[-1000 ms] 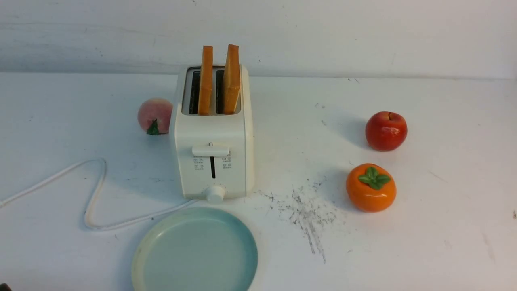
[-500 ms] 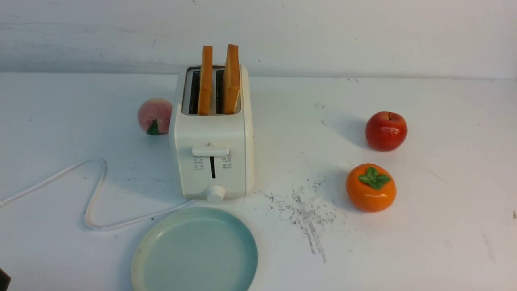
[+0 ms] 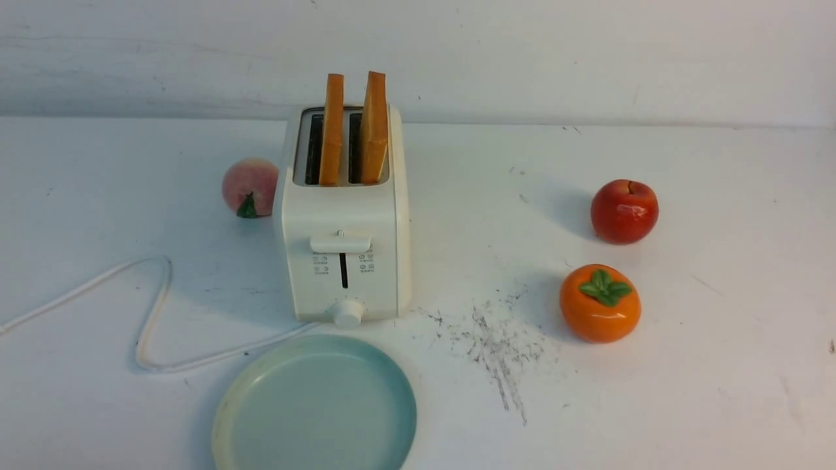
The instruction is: Take toasted bread from bread machine on white table place on plate.
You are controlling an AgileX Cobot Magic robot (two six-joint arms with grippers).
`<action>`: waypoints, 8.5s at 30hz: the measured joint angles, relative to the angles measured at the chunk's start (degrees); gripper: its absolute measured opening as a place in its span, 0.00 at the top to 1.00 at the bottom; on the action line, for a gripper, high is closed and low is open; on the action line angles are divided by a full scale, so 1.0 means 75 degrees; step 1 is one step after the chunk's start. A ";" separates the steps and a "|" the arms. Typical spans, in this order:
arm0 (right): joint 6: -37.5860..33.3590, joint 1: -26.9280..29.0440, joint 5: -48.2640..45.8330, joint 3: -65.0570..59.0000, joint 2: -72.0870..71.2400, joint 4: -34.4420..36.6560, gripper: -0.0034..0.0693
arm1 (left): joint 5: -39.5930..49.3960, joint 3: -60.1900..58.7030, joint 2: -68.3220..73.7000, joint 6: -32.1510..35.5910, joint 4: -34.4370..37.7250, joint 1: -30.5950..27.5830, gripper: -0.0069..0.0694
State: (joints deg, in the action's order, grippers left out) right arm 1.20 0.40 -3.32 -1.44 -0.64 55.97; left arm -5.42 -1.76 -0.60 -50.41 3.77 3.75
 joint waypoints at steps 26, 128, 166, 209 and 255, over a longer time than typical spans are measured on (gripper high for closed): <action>-0.2750 0.0000 -0.6793 0.5385 0.6155 -0.1108 0.95 | 0.7706 0.6412 0.5565 0.4197 0.1008 0.0000 0.93; -0.2757 0.0000 -0.6122 0.4904 0.6360 -0.1399 0.79 | 0.3093 0.4116 1.1348 1.5647 1.2221 0.1519 0.49; 0.0165 -0.4264 -0.4758 1.3108 1.3618 -0.5062 0.52 | 0.7125 0.4109 0.2868 0.4449 0.0414 0.1519 0.93; -0.1830 -0.4786 -0.9135 1.4594 1.3469 -0.3173 0.79 | 0.7837 0.4109 0.0955 0.4042 -0.1439 0.1519 0.93; -0.3117 -0.4455 -0.7917 1.3236 1.4655 -0.3475 0.13 | 0.8430 0.4109 0.0955 0.4042 -0.1400 0.1519 0.93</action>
State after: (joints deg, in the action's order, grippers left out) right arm -22.18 -33.01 -62.70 97.83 109.27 29.90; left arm 57.80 29.06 6.56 -20.10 -6.73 15.15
